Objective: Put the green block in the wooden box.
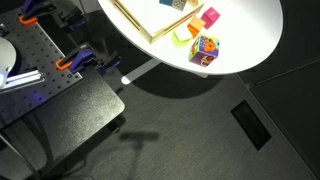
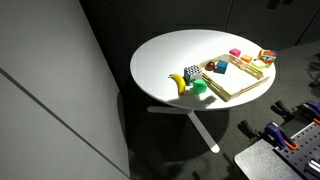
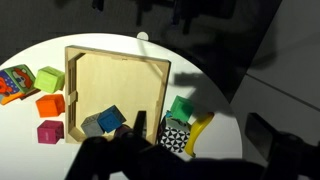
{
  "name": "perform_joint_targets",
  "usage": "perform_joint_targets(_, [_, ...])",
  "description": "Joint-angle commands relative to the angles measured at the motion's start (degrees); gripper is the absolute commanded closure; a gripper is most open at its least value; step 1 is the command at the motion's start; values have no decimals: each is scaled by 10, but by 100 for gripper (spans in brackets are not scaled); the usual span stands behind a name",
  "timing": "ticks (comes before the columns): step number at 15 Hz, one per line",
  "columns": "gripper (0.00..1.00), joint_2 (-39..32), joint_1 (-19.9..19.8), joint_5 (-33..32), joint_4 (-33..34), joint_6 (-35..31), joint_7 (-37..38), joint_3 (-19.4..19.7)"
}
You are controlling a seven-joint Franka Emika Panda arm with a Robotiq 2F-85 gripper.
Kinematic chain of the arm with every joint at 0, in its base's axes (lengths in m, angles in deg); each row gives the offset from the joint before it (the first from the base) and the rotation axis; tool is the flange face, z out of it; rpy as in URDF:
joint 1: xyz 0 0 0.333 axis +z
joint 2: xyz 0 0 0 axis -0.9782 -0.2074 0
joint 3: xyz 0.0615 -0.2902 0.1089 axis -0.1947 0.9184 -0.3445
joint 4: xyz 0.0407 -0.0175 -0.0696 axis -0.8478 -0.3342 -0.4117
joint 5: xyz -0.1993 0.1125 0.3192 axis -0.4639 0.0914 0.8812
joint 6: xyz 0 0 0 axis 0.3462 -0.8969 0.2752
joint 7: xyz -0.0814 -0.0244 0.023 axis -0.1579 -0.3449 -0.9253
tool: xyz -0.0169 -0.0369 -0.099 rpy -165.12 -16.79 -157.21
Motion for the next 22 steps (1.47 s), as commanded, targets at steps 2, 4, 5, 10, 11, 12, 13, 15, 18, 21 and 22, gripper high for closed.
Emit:
perform_joint_targets(2, [0, -5, -2, 1, 8, 7, 1, -2])
perform_joint_targets(4, [0, -7, -2, 1, 11, 10, 1, -2])
perform_joint_targets(5, [0, -7, -2, 1, 11, 10, 1, -2])
perform_joint_targets(10, [0, -42, -11, -18, 17, 3, 29, -14])
perform_joint_targets(11, [0, -52, -13, -22, 19, 2, 36, -16])
perform_joint_targets(12, [0, -63, -13, -25, 20, 1, 43, -19])
perform_joint_targets(13, [0, -74, -14, -28, 22, 1, 51, -22])
perform_joint_targets(15, [0, -95, -15, -36, 22, -4, 68, -28])
perform_joint_targets(18, [0, -128, -14, -50, 19, -16, 101, -38])
perform_joint_targets(21, [0, -160, -10, -58, 13, -40, 129, -46])
perform_joint_targets(22, [0, -171, -8, -55, 10, -53, 134, -47])
